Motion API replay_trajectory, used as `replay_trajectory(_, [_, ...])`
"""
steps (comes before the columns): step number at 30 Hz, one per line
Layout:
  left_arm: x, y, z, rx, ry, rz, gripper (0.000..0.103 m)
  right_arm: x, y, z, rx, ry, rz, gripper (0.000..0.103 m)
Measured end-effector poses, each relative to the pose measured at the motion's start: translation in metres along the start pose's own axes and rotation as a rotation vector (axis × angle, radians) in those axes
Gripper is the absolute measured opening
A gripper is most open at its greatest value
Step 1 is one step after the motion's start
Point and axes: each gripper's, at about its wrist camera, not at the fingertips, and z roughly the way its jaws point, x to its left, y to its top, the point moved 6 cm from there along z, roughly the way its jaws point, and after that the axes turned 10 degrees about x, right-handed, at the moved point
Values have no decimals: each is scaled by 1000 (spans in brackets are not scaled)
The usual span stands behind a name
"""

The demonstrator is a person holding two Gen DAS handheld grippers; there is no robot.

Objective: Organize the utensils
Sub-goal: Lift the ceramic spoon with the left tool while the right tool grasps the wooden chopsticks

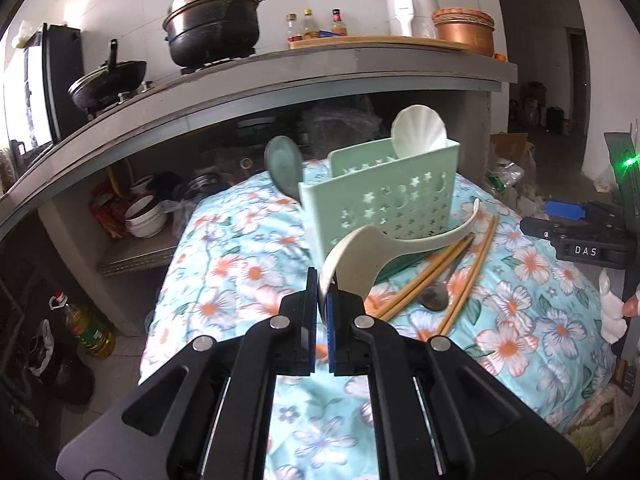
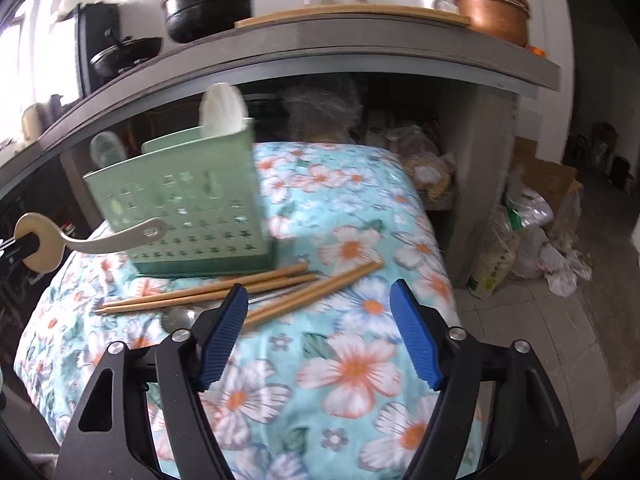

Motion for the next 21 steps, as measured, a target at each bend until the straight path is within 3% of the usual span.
replay_trajectory(8, [23,-4,-4,-24,8,-52,3,62,5,33,82,25,-279,52])
replay_trajectory(15, [34,-9,3,-30,-13,-83,3,71,-2,72,240,-23,-452,49])
replay_trajectory(21, [41,-14,10,-26,-33,-103,3,86,-10,73,285,-62,-719,49])
